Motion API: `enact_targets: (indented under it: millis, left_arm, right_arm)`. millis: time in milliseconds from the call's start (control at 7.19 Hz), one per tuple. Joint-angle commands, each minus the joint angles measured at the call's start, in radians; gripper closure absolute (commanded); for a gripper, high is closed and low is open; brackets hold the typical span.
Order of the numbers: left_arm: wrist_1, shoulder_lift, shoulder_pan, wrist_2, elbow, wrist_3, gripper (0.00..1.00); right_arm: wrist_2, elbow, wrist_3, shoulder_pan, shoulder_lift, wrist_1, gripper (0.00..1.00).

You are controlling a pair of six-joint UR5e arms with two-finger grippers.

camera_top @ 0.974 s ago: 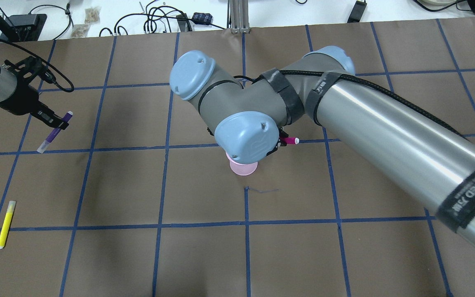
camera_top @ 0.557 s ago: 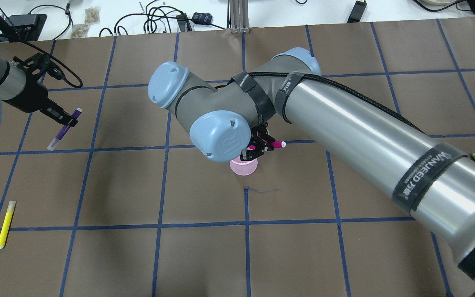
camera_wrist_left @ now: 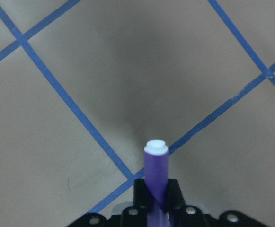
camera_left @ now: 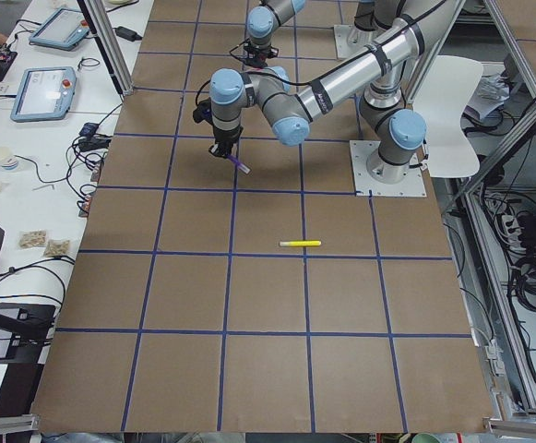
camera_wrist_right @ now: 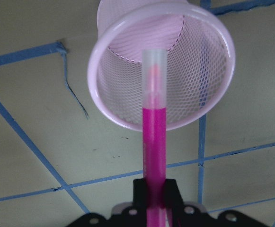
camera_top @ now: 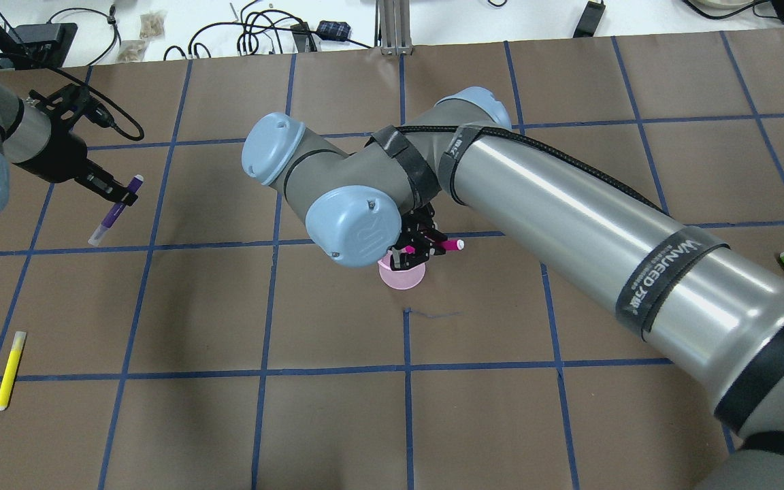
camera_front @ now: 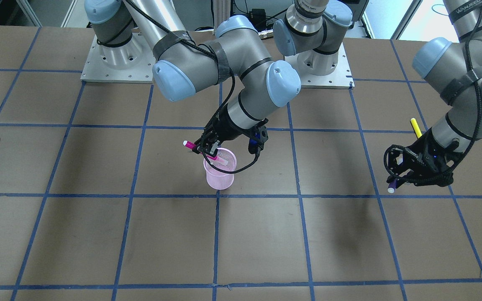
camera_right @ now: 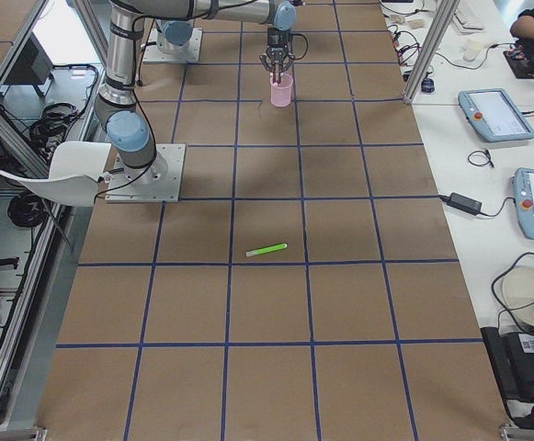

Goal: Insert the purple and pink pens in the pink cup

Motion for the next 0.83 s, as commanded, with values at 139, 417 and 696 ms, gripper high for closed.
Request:
enact_targets:
  millis: [139, 417, 696]
  left_arm:
    - [0.000, 0.005, -0.006, -0.011, 0.000, -0.010, 1.00]
    - [0.000, 0.007, -0.006, -0.011, 0.001, -0.009, 1.00]
    - [-0.002, 0.028, -0.013, -0.018, 0.007, -0.078, 1.00]
  right_arm:
    - [0.004, -0.022, -0.002, 0.009, 0.019, -0.002, 0.06]
    - [-0.010, -0.026, -0.008, 0.000, 0.007, 0.001, 0.00]
    - [0.066, -0.014, -0.029, -0.170, -0.133, 0.004, 0.00]
